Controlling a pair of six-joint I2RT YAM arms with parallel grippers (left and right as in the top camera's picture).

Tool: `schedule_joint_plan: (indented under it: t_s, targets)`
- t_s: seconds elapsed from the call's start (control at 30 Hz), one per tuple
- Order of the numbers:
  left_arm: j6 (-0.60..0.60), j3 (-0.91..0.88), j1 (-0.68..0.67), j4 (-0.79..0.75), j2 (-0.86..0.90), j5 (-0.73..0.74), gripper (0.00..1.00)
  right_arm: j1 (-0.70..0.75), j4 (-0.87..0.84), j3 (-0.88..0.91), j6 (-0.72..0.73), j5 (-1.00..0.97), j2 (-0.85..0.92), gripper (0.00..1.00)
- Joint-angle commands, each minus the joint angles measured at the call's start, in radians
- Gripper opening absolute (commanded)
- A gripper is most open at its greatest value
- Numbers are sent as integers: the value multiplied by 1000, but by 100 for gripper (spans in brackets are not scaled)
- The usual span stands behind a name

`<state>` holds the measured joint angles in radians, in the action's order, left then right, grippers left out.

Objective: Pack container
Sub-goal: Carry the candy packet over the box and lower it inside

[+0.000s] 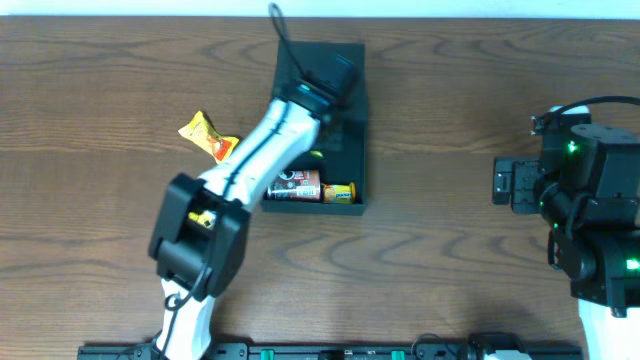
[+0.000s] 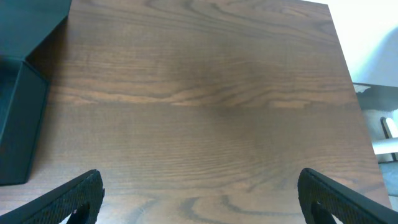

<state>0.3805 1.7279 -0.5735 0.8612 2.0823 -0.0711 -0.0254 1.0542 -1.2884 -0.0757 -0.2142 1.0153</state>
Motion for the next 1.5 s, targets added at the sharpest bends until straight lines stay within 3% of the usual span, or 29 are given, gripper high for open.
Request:
schedule_joint_plan:
  t_s: [0.0, 0.33, 0.67, 0.9, 0.93, 1.03, 1.33, 1.47]
  targets:
    - [66, 8, -51, -6, 19, 1, 6, 7, -2, -6, 19, 2, -8, 99]
    - [195, 7, -97, -11, 74, 105, 6, 7, -1, -6, 19, 14, -8, 99]
    - [297, 7, -101, 0, 84, 117, 6, 7, -1, -6, 19, 35, -8, 99]
    - [299, 7, -101, -5, 86, 150, 6, 7, -3, -6, 19, 39, -8, 99]
    - [299, 7, -101, -5, 86, 150, 8, 7, -3, -6, 19, 39, -8, 99]
    - [296, 7, -101, -5, 86, 150, 51, 7, -4, -6, 19, 39, -8, 99]
    - [288, 10, -100, -5, 80, 148, 44, 7, -4, -6, 20, 40, -8, 99]
    - [224, 53, -94, -2, 65, 130, 45, 7, -4, -6, 19, 58, -8, 99]
